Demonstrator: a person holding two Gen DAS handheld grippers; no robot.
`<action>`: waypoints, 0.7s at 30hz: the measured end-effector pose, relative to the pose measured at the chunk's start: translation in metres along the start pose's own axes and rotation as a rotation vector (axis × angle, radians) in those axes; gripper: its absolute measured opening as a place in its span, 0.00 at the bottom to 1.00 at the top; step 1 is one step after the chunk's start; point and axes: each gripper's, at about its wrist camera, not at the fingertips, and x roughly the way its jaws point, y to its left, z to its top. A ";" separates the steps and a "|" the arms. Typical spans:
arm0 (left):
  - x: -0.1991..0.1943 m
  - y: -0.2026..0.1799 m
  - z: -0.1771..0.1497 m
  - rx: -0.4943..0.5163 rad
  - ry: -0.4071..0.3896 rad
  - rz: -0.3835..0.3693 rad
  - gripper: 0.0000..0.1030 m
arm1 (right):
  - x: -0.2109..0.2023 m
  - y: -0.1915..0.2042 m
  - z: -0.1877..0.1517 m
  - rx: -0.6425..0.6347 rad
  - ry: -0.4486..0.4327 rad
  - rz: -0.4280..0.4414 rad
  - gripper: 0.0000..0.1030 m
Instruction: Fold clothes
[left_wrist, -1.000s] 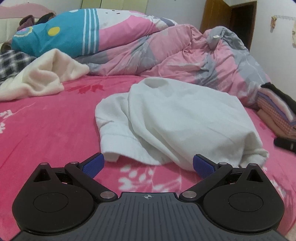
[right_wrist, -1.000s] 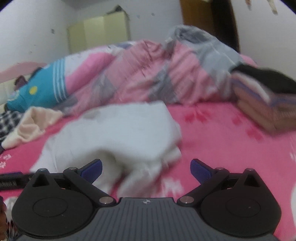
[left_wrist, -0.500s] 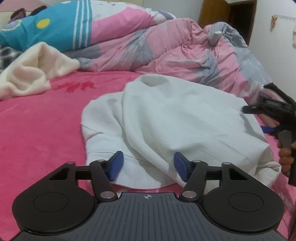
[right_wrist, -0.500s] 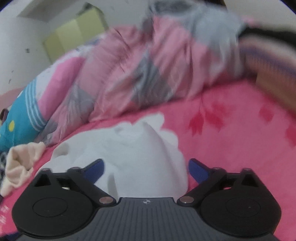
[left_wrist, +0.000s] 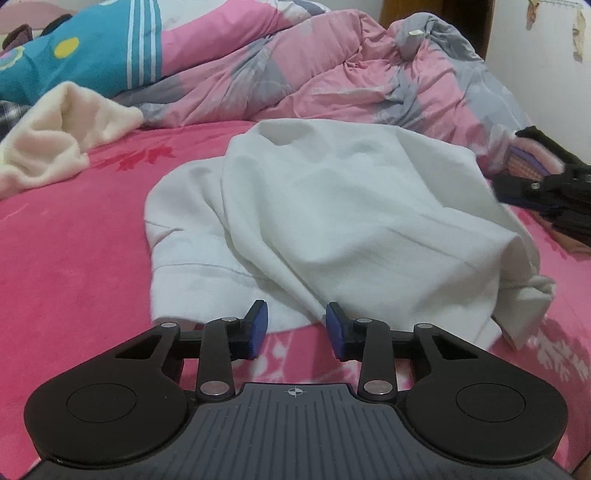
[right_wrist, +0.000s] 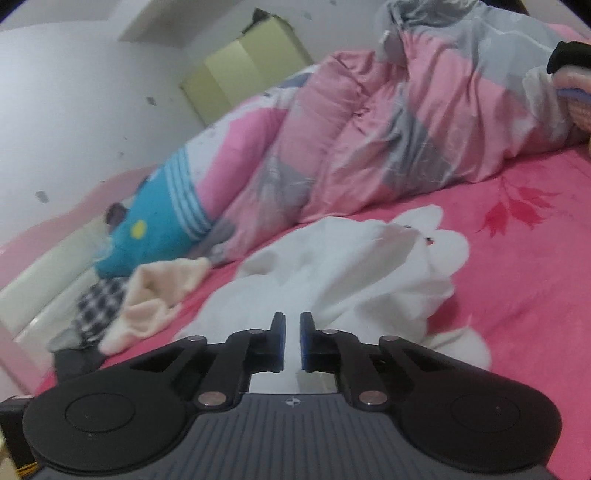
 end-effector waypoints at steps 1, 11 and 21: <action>-0.003 0.000 -0.001 0.009 -0.004 0.009 0.34 | -0.008 0.001 -0.002 0.009 -0.016 0.001 0.04; -0.015 0.017 -0.009 0.055 -0.028 0.141 0.51 | -0.050 -0.014 -0.005 0.056 -0.055 -0.120 0.09; -0.010 0.028 -0.012 0.141 -0.075 0.272 0.58 | 0.011 0.090 -0.079 -0.504 0.143 0.022 0.68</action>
